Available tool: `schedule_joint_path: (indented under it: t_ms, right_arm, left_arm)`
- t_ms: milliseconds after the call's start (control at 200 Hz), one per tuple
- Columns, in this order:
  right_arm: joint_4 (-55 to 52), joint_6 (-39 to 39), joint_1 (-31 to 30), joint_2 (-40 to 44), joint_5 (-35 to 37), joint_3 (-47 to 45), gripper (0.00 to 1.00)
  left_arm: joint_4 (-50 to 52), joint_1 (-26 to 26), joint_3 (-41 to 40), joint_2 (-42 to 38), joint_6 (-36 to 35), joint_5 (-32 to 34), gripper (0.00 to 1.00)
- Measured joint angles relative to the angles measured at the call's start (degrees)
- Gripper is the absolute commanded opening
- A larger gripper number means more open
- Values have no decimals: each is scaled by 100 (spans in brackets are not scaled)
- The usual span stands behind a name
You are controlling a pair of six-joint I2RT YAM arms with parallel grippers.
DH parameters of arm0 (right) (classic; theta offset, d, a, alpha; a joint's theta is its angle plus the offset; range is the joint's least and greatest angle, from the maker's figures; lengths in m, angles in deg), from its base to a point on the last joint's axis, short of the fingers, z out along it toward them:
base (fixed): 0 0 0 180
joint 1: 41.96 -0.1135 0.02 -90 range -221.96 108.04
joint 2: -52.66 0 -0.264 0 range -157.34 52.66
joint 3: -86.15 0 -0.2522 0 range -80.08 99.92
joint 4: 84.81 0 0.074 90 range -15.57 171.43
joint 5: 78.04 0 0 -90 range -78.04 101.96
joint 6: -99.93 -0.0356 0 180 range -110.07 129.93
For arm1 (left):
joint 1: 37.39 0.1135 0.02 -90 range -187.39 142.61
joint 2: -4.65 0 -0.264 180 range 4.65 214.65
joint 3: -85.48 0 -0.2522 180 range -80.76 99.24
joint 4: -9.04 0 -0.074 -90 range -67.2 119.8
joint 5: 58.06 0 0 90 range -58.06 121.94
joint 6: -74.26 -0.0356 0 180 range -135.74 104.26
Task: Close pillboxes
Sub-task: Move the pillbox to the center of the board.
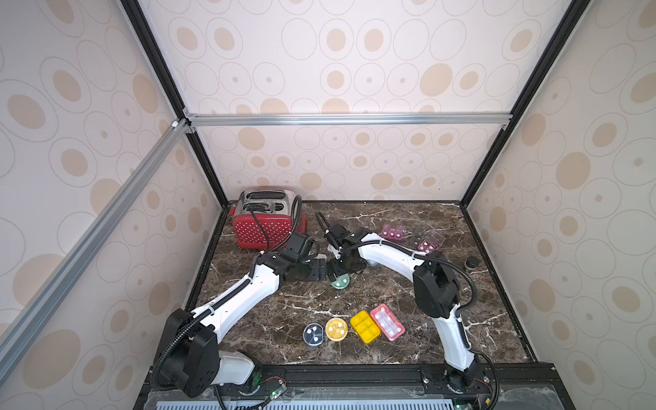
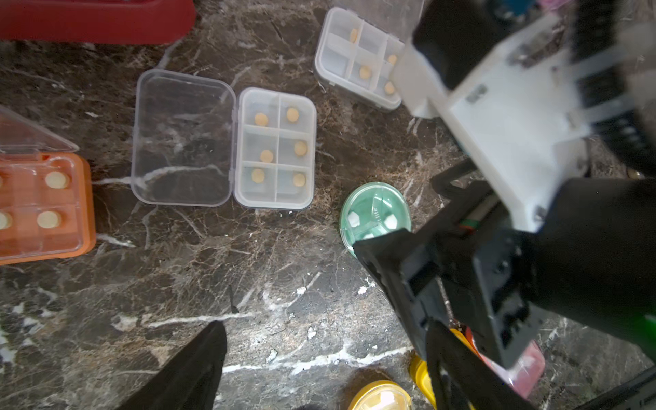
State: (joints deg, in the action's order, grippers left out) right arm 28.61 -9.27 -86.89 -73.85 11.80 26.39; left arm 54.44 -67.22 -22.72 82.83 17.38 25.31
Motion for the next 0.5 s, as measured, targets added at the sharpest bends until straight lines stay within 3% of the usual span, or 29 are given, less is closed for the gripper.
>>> schedule_joint_path:
  t_ms: [356, 501]
  right_arm:
    - [-577, 24, -79, -592, 17, 730, 99]
    - [-798, -44, -94, -721, -116, 938, 90]
  left_arm:
    - [-184, 11, 52, 236, -184, -352, 88]
    - [-170, 50, 229, 551, -175, -463, 90]
